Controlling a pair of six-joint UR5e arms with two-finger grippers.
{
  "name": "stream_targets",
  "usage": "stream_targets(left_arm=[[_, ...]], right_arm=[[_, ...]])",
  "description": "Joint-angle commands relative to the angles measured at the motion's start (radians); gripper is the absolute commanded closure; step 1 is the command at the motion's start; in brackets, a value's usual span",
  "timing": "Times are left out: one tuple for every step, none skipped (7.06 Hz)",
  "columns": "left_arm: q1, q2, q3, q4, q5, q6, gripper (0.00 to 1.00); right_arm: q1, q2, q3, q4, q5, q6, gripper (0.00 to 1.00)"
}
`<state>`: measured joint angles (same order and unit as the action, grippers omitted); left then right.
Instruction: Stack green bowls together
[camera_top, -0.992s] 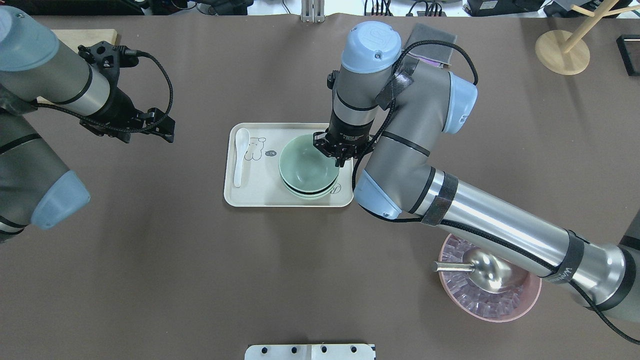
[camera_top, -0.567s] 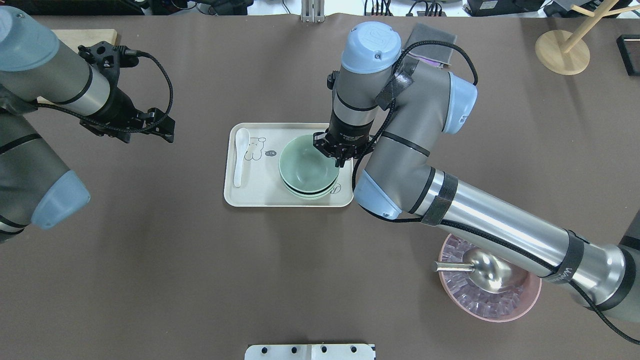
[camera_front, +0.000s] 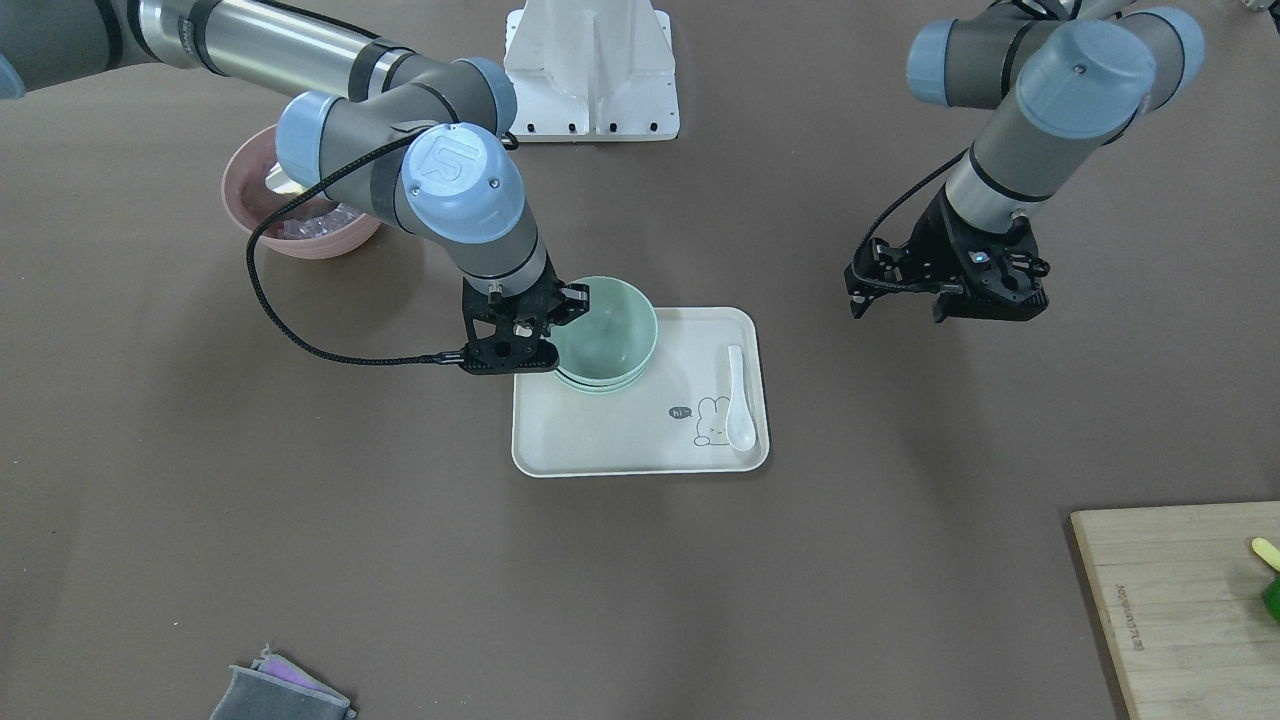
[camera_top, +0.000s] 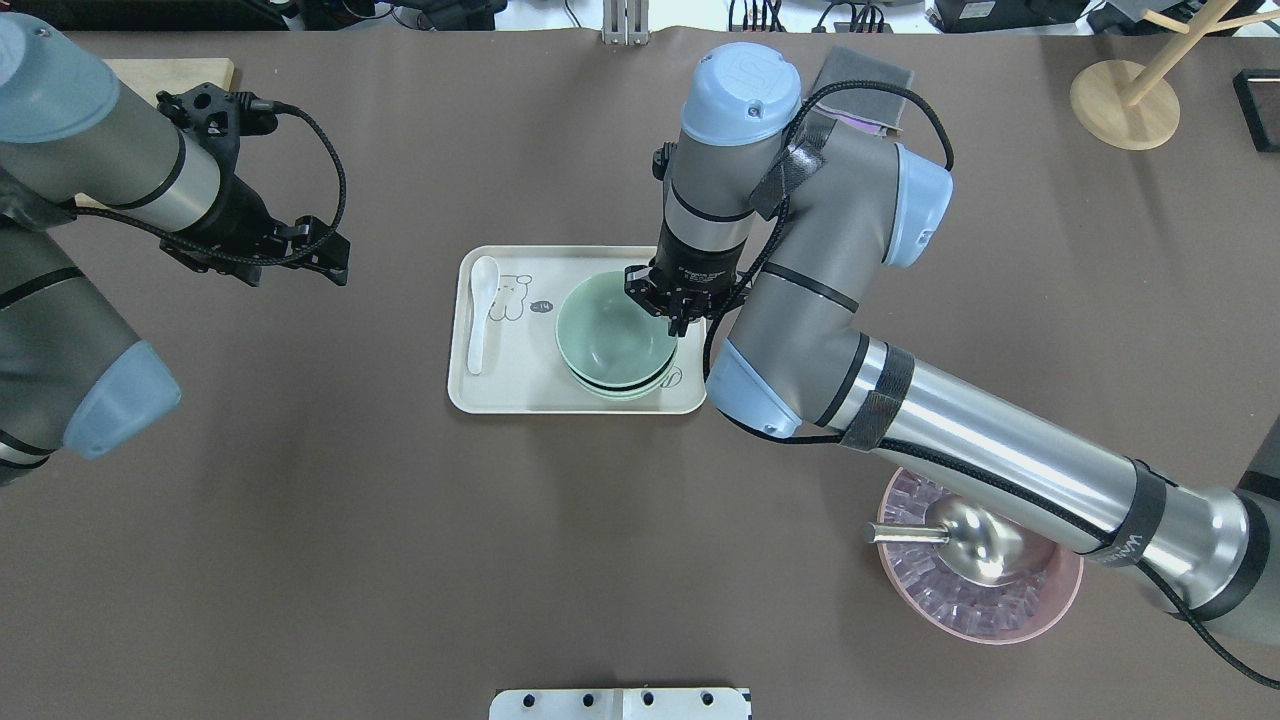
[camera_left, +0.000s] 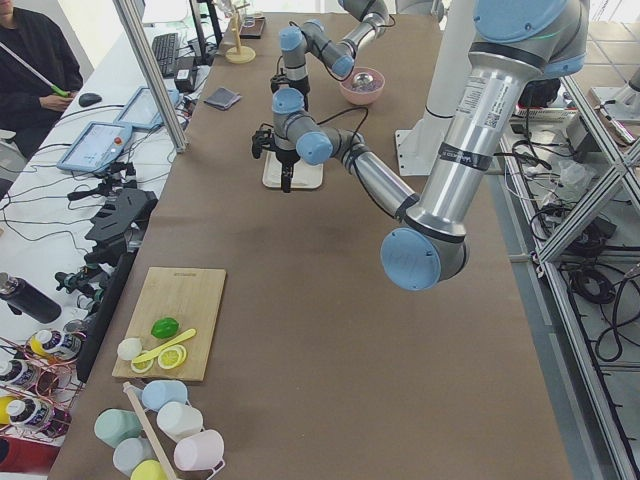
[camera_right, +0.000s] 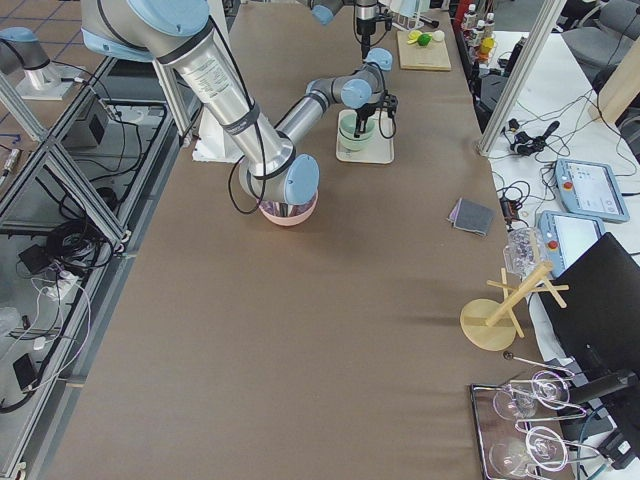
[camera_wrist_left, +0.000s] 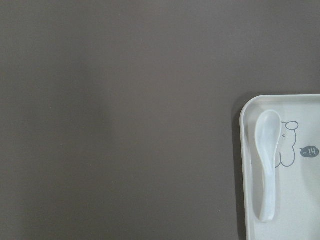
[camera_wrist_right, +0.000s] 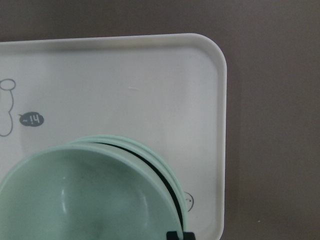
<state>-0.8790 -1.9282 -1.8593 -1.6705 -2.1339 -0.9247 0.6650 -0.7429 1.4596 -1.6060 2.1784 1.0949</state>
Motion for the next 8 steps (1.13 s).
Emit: stream_targets(left_arm=[[0.000,0.000,0.002,0.000,0.000,0.004,0.02],[0.000,0.000,0.002,0.000,0.000,0.004,0.02],[0.000,0.000,0.005,0.000,0.000,0.004,0.02],[0.000,0.000,0.005,0.000,0.000,0.006,0.02],[0.000,0.000,0.005,0.000,0.000,0.006,0.02],[0.000,-0.002,0.009,-0.002,0.000,0.006,0.02],[0.000,-0.002,0.009,-0.002,0.000,0.006,0.02],[0.000,-0.002,0.011,0.000,0.000,0.006,0.02]], right_arm=[[0.001,0.000,-0.008,0.000,0.009,-0.003,1.00],[0.001,0.002,-0.010,0.000,0.009,-0.003,1.00],[0.001,0.002,-0.010,0.000,0.009,-0.003,1.00],[0.001,0.002,-0.011,0.001,0.008,-0.003,1.00],[0.001,0.002,-0.016,0.003,0.008,-0.003,1.00],[0.001,0.000,-0.030,0.029,0.008,-0.003,1.00],[0.001,0.000,-0.038,0.043,0.008,-0.001,1.00],[0.001,0.002,-0.039,0.043,0.008,-0.001,1.00]])
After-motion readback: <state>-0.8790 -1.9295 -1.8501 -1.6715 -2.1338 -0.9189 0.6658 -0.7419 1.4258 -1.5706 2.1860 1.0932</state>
